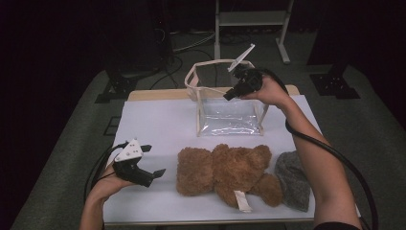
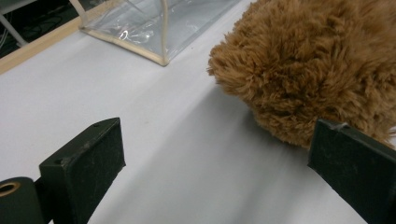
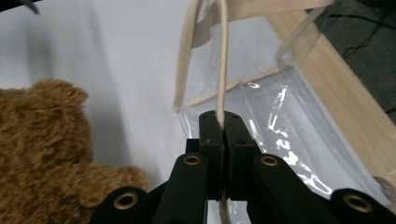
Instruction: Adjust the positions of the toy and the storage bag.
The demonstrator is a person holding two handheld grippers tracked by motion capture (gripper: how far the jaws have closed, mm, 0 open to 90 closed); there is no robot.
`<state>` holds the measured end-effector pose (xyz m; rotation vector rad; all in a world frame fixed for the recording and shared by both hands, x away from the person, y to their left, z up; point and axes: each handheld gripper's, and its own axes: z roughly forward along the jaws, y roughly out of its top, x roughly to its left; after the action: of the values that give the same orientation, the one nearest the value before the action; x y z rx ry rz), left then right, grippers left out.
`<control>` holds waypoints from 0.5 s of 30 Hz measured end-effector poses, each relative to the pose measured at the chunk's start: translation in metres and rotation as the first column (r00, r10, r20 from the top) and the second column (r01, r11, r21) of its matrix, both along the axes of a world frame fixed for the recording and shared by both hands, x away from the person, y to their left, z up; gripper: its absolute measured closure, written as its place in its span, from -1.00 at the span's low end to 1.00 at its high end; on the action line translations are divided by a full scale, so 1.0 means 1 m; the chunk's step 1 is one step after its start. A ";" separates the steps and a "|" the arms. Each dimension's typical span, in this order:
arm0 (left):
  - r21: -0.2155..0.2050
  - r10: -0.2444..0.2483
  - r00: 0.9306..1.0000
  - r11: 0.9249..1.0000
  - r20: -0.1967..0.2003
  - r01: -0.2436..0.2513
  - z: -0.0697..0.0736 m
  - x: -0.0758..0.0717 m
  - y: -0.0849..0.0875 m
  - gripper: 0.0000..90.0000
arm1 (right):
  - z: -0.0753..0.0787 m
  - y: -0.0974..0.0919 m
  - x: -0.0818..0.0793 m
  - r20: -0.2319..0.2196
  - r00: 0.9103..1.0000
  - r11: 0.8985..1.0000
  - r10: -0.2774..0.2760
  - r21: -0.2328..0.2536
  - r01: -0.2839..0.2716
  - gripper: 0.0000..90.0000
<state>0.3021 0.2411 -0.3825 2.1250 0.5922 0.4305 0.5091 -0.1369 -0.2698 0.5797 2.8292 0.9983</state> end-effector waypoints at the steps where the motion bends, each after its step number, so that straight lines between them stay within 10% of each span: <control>1: -0.004 0.003 1.000 1.000 -0.001 -0.003 0.000 0.000 0.000 -0.93 | 0.000 0.000 -0.001 0.002 1.000 1.000 0.008 -0.003 -0.008 0.93; 15: -0.018 -0.007 1.000 1.000 0.001 0.007 0.000 0.003 0.001 -0.93 | -0.001 0.005 -0.038 0.006 0.997 0.997 0.078 0.017 -0.078 0.94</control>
<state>0.3047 0.2424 -0.3822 2.1087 0.5856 0.4206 0.4713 -0.1320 -0.2707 0.4708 2.8618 1.0357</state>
